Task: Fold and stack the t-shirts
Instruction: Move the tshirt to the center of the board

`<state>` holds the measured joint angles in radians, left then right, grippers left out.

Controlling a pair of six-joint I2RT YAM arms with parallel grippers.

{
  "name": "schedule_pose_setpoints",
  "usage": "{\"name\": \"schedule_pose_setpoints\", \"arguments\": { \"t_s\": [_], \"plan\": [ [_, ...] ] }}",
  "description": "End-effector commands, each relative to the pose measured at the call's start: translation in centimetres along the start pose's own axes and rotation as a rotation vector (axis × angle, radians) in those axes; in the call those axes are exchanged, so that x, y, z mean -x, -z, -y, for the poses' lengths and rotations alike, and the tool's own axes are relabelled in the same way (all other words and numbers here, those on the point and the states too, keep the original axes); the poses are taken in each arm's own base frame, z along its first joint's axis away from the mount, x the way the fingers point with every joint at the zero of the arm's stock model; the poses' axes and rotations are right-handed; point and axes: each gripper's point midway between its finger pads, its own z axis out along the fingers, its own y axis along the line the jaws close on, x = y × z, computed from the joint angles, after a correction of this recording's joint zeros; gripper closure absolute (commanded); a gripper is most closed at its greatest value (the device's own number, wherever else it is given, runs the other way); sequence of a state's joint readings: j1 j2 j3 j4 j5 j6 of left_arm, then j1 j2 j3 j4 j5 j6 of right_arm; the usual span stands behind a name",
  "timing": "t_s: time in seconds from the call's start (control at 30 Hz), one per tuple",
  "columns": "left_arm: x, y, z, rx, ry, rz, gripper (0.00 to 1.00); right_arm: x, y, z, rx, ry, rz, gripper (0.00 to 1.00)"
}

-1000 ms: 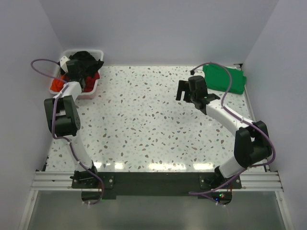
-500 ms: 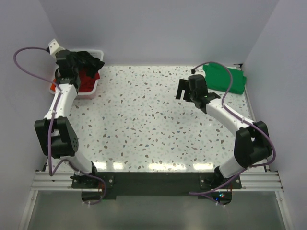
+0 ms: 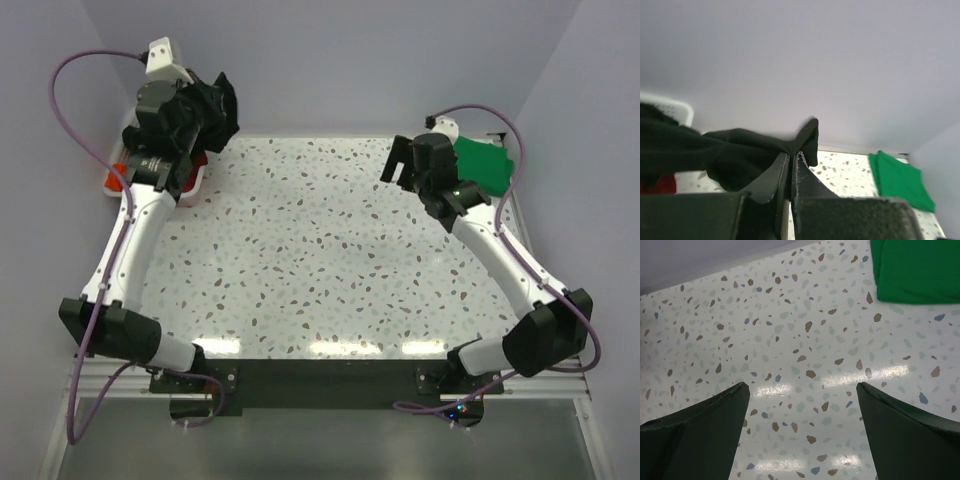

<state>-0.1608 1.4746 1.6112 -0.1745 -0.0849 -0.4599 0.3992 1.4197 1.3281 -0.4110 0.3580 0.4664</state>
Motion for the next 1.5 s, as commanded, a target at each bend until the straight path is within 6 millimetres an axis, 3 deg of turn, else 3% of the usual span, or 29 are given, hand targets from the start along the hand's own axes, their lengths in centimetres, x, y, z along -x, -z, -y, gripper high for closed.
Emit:
{"name": "schedule_pose_setpoints", "arguments": {
  "t_s": [0.0, 0.17, 0.37, 0.63, 0.77, 0.9, 0.97, 1.03, 1.07, 1.1, 1.17, 1.27, 1.33, 1.37, 1.43, 1.47],
  "plan": [
    [6.1, 7.2, 7.8, -0.328, -0.020, 0.089, 1.00, 3.8, 4.3, 2.0, -0.075, -0.085, 0.095, 0.07],
    [7.3, 13.0, 13.2, -0.620, -0.030, 0.105, 1.00, 4.4, 6.5, 4.0, -0.104, -0.146, 0.136, 0.07],
    [8.6, 19.4, 16.9, -0.882, -0.005, 0.116, 1.00, 3.9, 7.9, 4.7, -0.092, -0.151, 0.142, 0.07],
    [12.3, 27.1, 20.1, -1.167, 0.005, 0.224, 1.00, 4.0, 9.2, 4.9, -0.072, -0.154, 0.156, 0.08],
    [12.5, 30.9, 21.4, -1.356, -0.007, 0.222, 1.00, 3.7, 9.3, 4.8, -0.059, -0.155, 0.148, 0.08],
    [11.6, 33.5, 21.3, -1.481, -0.044, 0.257, 1.00, 3.2, 9.3, 4.8, -0.053, -0.158, 0.143, 0.08],
    [11.8, 32.8, 21.1, -1.430, -0.047, 0.283, 1.00, 3.3, 9.5, 5.1, -0.056, -0.158, 0.150, 0.08],
    [11.1, 30.2, 20.5, -1.306, -0.005, 0.224, 1.00, 3.2, 9.5, 5.0, -0.055, -0.154, 0.149, 0.08],
    [12.1, 28.5, 19.7, -1.187, -0.007, 0.296, 1.00, 3.1, 9.4, 5.1, -0.058, -0.150, 0.146, 0.08],
    [10.9, 26.0, 18.6, -1.066, 0.036, 0.221, 1.00, 3.1, 9.5, 5.1, -0.057, -0.150, 0.148, 0.08],
    [10.4, 22.0, 15.9, -0.841, 0.079, 0.238, 1.00, 2.8, 9.3, 5.3, -0.064, -0.141, 0.143, 0.08],
    [6.9, 16.6, 11.4, -0.555, 0.151, 0.173, 1.00, 2.4, 9.0, 5.4, -0.065, -0.138, 0.141, 0.08],
    [4.5, 14.3, 9.5, -0.457, 0.173, 0.126, 1.00, 2.1, 8.8, 5.4, -0.065, -0.134, 0.135, 0.08],
    [2.2, 12.3, 8.0, -0.389, 0.183, 0.088, 1.00, 2.1, 8.8, 5.4, -0.065, -0.131, 0.134, 0.08],
    [-0.5, 10.5, 6.7, -0.325, 0.206, 0.033, 1.00, 1.6, 8.5, 5.4, -0.067, -0.127, 0.126, 0.08],
    [-3.3, 8.6, 5.3, -0.266, 0.206, -0.018, 1.00, 1.5, 8.4, 5.4, -0.065, -0.126, 0.123, 0.08]
  ]
}}
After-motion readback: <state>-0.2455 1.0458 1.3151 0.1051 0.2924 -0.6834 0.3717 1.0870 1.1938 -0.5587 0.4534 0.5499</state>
